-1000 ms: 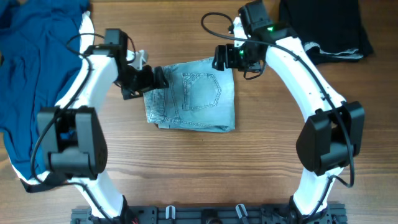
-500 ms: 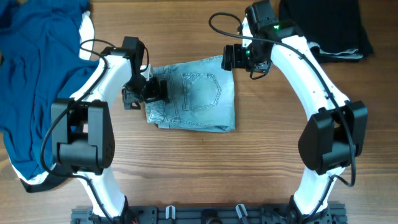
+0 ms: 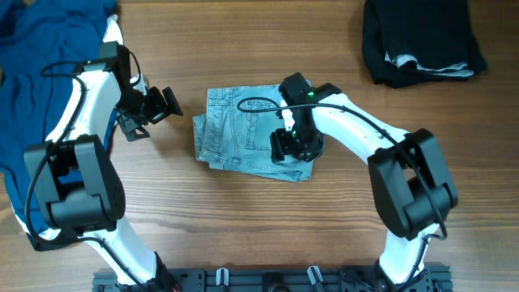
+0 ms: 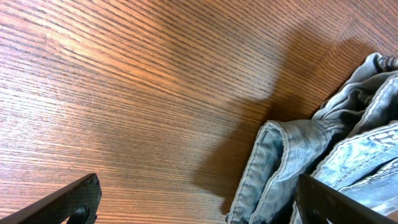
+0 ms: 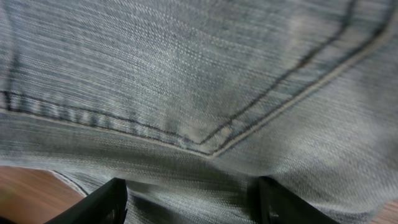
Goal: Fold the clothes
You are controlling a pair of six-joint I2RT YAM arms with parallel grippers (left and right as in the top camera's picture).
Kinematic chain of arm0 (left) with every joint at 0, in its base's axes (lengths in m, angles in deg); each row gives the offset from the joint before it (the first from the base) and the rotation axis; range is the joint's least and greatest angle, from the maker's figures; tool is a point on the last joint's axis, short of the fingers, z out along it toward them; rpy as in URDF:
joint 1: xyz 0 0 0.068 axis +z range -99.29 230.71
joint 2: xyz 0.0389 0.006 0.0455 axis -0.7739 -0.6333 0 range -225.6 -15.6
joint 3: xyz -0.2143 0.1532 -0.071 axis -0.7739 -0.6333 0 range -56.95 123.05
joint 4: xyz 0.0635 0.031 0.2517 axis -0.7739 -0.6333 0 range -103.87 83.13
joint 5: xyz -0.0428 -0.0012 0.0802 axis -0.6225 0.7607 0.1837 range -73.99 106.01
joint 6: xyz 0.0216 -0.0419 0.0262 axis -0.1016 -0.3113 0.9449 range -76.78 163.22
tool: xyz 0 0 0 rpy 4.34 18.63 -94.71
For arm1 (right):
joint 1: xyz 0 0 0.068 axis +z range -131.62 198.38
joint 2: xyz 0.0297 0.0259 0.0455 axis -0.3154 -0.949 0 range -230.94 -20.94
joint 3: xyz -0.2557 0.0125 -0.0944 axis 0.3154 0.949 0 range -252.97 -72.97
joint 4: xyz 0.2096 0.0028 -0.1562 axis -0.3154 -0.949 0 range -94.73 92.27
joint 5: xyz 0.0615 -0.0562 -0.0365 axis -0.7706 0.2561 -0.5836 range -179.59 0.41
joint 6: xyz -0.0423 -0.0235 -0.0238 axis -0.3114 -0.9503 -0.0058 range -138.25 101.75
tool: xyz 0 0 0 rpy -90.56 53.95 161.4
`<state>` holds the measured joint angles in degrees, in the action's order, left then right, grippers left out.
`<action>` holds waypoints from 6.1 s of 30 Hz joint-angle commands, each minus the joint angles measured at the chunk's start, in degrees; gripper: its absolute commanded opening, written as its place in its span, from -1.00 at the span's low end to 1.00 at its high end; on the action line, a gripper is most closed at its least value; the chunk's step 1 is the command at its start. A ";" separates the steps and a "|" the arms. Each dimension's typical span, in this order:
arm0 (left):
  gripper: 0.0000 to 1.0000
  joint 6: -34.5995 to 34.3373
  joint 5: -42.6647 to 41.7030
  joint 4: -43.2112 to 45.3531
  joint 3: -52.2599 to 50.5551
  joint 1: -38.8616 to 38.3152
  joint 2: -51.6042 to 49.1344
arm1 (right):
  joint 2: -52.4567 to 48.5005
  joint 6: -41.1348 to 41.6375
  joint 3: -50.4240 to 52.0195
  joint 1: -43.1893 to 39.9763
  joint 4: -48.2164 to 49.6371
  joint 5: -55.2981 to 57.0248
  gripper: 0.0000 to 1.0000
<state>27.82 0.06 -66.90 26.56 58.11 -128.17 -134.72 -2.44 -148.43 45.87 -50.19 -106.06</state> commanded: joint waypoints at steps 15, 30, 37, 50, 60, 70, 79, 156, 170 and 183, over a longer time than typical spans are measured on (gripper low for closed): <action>1.00 -5.79 -0.50 8.76 0.87 0.02 1.29 | 5.75 -8.59 -24.37 -3.08 -12.26 12.87 0.82; 1.00 -10.58 1.70 9.53 0.87 2.45 1.05 | 5.33 -9.90 -9.14 11.45 -7.41 17.97 0.91; 1.00 -10.56 1.68 8.11 0.87 9.07 1.05 | 3.13 -8.20 -9.14 18.93 -6.38 24.72 0.96; 1.00 -10.34 1.70 7.72 0.87 11.10 1.05 | -9.03 -7.28 -9.14 21.42 0.07 35.08 0.97; 1.00 -10.34 3.02 7.48 0.83 11.08 1.05 | -19.28 -1.49 -9.14 15.47 2.08 44.65 -0.25; 1.00 -10.34 4.11 7.28 0.83 11.10 1.05 | -18.12 2.67 -14.19 8.72 -2.43 29.42 -0.92; 1.00 -10.36 4.09 7.06 0.83 11.10 1.05 | -3.91 -3.06 -38.66 -0.24 -17.27 23.41 -0.91; 1.00 -10.36 4.07 6.45 0.83 11.08 1.05 | -14.99 -11.37 -15.17 6.62 -0.61 21.59 0.99; 1.00 -10.34 4.09 6.45 0.83 11.10 1.05 | -28.70 -2.03 -9.20 5.22 8.02 25.27 -0.92; 1.00 -10.36 4.09 6.47 0.83 11.10 1.05 | -13.53 -9.75 -31.36 -5.29 -12.11 12.68 -0.92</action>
<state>18.21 3.80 -60.45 26.58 69.10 -128.17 -151.61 -9.58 -177.43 43.18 -61.12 -93.65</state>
